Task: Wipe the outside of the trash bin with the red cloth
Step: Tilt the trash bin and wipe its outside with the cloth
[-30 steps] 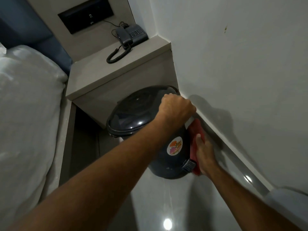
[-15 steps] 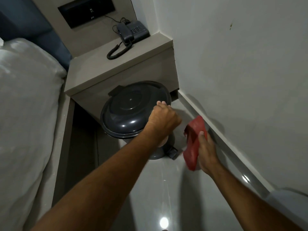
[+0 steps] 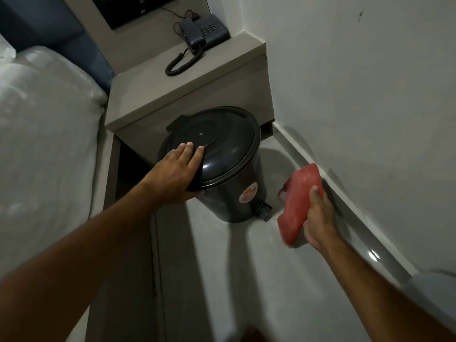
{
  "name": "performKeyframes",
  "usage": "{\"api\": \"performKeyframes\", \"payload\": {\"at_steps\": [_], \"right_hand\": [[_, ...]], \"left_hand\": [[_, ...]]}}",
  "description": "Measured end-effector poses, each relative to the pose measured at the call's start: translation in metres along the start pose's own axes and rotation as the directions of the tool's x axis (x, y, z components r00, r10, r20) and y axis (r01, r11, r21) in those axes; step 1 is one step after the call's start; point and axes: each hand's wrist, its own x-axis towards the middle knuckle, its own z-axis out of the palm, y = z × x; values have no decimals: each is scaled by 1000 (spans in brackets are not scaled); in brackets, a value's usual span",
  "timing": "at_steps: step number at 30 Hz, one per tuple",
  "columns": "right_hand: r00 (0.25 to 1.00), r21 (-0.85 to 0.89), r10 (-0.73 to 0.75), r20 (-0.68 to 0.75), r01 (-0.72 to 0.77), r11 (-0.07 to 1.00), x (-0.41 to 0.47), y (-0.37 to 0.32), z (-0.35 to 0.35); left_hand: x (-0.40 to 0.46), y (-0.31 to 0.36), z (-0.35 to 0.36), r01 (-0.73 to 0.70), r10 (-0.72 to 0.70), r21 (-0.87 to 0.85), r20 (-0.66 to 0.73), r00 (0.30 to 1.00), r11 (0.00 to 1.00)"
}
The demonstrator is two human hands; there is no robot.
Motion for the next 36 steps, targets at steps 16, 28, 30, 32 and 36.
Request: {"api": "performKeyframes", "payload": {"at_steps": [16,28,30,32,36], "right_hand": [[999,9,-15,-31,15,1000,-6,-5,3],[796,-149,-426,430,528,836,-52,-63,133],[745,-88,-409,527,526,846,-63,-65,164],[688,-174,-474,549,649,741,-64,-50,178],[655,-513,-587,476,749,420,-27,4,145]], "left_hand": [[58,77,-60,237,-236,-43,18,972,971],[45,15,-66,389,-428,-289,-86,899,875],[48,7,-65,396,-436,-302,-78,896,867],[50,-5,-62,383,-423,-338,-52,904,860],[46,-23,-55,341,-369,-356,-10,929,870]]}}
